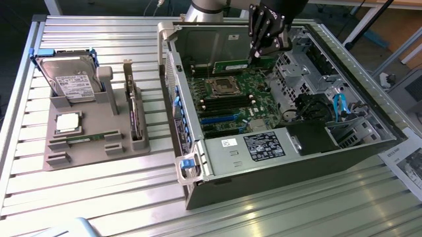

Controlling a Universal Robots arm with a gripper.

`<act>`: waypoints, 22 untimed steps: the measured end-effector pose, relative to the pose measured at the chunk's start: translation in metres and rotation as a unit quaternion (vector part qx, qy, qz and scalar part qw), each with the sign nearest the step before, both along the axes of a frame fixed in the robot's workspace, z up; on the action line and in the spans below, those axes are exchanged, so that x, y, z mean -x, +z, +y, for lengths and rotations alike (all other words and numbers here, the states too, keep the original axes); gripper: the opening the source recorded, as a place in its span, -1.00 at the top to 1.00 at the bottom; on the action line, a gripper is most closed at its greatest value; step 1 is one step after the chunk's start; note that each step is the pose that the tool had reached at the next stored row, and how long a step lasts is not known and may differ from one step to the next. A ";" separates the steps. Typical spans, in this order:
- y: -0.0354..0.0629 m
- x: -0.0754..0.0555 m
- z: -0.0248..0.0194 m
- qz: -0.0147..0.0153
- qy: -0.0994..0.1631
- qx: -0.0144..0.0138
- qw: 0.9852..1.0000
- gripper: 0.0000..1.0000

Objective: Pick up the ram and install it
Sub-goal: 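Insert the ram into the slot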

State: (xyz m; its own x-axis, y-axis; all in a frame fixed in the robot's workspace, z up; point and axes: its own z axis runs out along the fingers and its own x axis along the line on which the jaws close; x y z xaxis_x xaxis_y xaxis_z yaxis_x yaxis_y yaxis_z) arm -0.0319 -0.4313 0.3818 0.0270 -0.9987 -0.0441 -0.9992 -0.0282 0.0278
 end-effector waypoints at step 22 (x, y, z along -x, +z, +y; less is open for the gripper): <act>-0.0001 -0.001 0.0000 0.000 -0.004 0.000 1.000 0.76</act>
State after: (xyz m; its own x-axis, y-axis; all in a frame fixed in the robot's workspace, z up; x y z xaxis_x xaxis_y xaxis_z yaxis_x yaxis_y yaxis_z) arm -0.0312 -0.4313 0.3817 0.0193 -0.9988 -0.0441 -0.9994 -0.0205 0.0278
